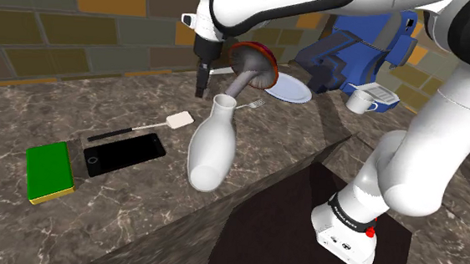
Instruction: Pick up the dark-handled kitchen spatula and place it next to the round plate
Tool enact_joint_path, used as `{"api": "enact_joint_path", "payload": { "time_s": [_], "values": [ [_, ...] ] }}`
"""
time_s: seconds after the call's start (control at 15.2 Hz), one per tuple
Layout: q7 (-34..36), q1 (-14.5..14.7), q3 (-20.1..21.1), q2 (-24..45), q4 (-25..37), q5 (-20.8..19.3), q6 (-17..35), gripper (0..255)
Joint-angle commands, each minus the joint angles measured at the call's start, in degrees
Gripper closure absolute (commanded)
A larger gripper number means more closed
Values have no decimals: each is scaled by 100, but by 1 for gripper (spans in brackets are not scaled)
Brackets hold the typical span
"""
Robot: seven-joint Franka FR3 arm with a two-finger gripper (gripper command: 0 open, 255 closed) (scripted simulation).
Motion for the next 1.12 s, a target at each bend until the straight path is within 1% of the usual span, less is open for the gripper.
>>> {"api": "enact_joint_path", "payload": {
  "time_s": [0.0, 0.73, 0.79, 1.06],
  "values": [
    [-252, 89, 103, 322, 283, -14, 51, 0],
    [-1418, 632, 687, 1863, 1770, -324, 139, 0],
    [-1473, 664, 715, 1932, 1837, -347, 139, 0],
    [-1461, 678, 708, 2063, 1721, -366, 387, 0]
  ]
}}
